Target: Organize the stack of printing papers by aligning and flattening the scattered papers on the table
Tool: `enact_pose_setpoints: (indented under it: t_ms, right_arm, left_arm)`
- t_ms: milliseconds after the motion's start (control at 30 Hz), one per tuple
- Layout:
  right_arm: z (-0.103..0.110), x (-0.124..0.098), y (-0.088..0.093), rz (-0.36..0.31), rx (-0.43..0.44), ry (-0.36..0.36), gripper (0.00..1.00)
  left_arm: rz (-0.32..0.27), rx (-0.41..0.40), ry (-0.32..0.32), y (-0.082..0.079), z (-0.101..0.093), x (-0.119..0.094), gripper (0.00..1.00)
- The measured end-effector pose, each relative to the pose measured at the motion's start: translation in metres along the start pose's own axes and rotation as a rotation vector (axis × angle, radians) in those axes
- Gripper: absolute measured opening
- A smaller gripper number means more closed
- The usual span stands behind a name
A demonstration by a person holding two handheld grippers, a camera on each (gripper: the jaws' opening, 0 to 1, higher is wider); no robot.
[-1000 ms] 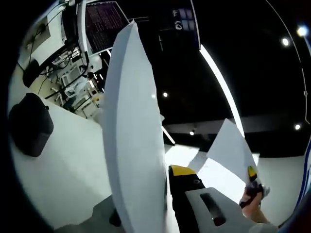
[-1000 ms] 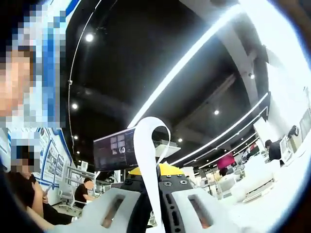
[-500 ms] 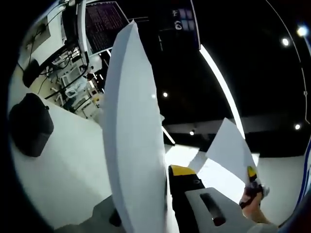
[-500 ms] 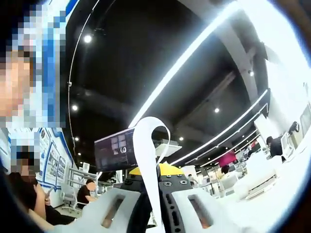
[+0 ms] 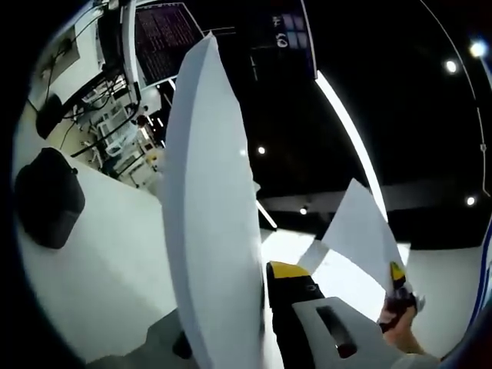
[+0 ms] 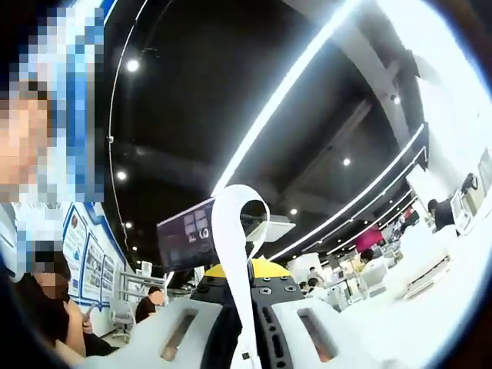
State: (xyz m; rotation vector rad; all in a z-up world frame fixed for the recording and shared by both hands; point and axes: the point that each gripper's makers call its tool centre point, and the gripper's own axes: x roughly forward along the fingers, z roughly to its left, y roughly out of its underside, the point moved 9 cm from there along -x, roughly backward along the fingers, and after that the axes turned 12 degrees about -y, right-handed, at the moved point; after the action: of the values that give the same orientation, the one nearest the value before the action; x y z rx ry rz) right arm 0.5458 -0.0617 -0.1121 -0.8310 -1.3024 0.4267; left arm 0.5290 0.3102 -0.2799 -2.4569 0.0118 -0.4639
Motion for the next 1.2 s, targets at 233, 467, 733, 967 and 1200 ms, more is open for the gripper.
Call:
enact_pose_setpoints:
  t_ms: [233, 467, 733, 967, 1200]
  right_arm:
    - [0.002, 0.01, 0.011, -0.015, 0.039, -0.01, 0.0]
    - [0.0, 0.013, 0.021, -0.036, 0.085, 0.004, 0.0]
    - [0.001, 0.018, 0.028, -0.036, 0.125, 0.003, 0.0]
    - [0.0, 0.023, 0.041, -0.053, 0.204, 0.003, 0.0]
    - [-0.003, 0.025, 0.057, -0.091, 0.269, 0.041, 0.0]
  left_arm:
    - [0.0, -0.001, -0.001, 0.0, 0.0, 0.0, 0.08]
    - [0.001, -0.003, 0.001, 0.0, 0.0, 0.0, 0.08]
    - [0.004, -0.002, 0.0, 0.0, 0.001, 0.001, 0.08]
    - [0.004, -0.001, -0.001, -0.001, 0.001, 0.001, 0.08]
    - [0.004, 0.0, 0.001, -0.002, 0.003, 0.002, 0.08]
